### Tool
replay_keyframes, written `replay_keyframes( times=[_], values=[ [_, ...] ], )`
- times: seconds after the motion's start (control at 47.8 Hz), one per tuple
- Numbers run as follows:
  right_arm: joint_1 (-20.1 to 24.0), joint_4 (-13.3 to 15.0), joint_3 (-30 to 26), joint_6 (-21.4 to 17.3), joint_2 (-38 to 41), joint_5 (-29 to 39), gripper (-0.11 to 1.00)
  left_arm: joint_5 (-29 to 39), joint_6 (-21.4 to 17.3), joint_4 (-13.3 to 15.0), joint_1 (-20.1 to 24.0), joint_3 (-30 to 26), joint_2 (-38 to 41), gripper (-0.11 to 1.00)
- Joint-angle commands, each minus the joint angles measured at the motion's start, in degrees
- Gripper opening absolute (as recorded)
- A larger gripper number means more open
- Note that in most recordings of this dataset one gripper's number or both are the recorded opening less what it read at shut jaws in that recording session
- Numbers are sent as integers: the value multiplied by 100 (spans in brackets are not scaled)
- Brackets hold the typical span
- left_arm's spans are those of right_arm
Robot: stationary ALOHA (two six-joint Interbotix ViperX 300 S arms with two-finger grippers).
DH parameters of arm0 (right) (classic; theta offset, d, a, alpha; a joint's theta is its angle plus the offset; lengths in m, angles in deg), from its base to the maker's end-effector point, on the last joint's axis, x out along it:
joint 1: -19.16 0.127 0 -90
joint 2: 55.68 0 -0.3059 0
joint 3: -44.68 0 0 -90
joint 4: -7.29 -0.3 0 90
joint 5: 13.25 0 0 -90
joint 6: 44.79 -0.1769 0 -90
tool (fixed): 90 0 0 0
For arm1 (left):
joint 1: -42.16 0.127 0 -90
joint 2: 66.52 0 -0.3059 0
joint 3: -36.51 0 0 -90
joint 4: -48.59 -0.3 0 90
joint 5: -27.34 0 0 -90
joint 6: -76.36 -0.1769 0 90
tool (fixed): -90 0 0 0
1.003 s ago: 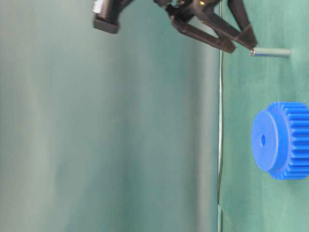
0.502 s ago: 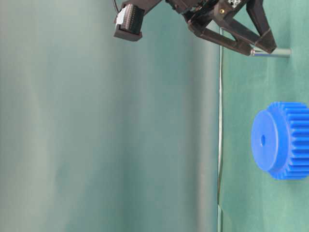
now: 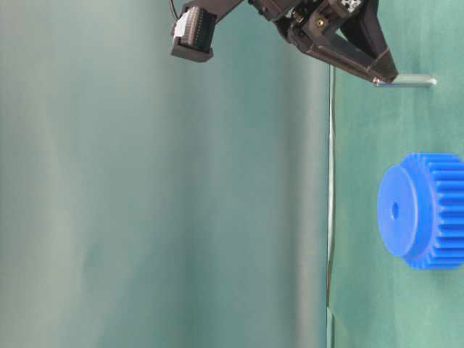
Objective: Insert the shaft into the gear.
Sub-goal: 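Lower the right gripper and close it on the silver shaft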
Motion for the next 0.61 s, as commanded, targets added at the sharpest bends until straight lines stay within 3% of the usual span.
replay_keyframes(
  times=[0.0,0.209,0.585],
  values=[
    [18,-18,-123,-9,-44,-18,17,-26,0,-18,18,-149,26,0],
    [62,-18,-264,-9,-246,220,17,-26,0,-18,18,-141,26,0],
    [79,9,-642,0,-1441,1644,17,-18,0,-9,18,-149,18,0]
  ],
)
